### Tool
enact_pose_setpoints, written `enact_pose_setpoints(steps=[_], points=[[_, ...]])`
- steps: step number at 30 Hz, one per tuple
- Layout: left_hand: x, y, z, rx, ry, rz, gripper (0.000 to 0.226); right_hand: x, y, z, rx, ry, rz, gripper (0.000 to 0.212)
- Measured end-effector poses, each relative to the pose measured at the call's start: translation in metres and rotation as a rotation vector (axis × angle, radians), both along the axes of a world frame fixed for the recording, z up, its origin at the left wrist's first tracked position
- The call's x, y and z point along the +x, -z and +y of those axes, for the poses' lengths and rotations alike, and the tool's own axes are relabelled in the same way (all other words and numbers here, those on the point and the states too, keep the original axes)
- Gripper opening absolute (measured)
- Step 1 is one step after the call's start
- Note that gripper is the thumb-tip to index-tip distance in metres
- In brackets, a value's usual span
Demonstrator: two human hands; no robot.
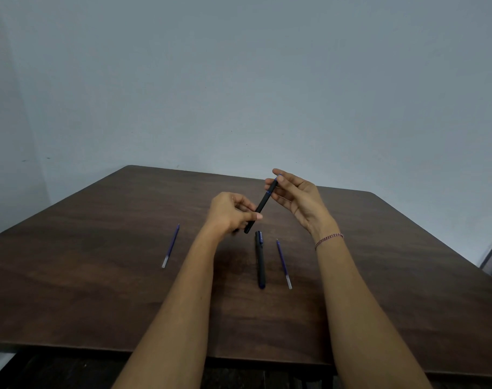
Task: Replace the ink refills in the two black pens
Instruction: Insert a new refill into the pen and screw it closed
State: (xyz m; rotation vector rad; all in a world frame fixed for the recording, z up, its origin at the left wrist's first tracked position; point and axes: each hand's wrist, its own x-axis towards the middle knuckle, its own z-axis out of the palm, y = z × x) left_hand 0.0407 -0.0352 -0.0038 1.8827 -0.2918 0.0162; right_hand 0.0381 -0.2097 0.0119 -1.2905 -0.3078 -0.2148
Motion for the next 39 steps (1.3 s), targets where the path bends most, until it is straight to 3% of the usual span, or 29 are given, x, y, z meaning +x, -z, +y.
enact_pose_setpoints(steps=[9, 15, 23, 27, 33, 39], points=[[0.0002, 0.0002, 0.0000, 0.007, 0.008, -0.003, 0.019, 0.0001, 0.0010, 0.0009, -0.060, 0.040, 0.015, 0.015], [0.0012, 0.0014, 0.0004, -0.001, 0.005, -0.012, 0.019, -0.0013, -0.0003, -0.0004, -0.070, -0.065, 0.021, 0.024], [0.0011, 0.0019, -0.0004, 0.017, 0.028, -0.013, 0.021, -0.0012, 0.0004, 0.0036, -0.111, 0.069, 0.046, 0.008], [0.0008, 0.0010, -0.0015, 0.026, 0.039, -0.014, 0.023, -0.0001, 0.0003, 0.0058, -0.130, 0.118, 0.053, 0.011], [0.0008, 0.0007, -0.0008, 0.026, 0.036, -0.005, 0.024, 0.0005, 0.0006, 0.0028, -0.071, 0.030, 0.071, 0.023], [-0.0006, 0.0004, -0.0003, 0.048, 0.029, -0.001, 0.023, -0.0008, -0.0002, 0.0006, -0.044, -0.013, 0.053, 0.019]])
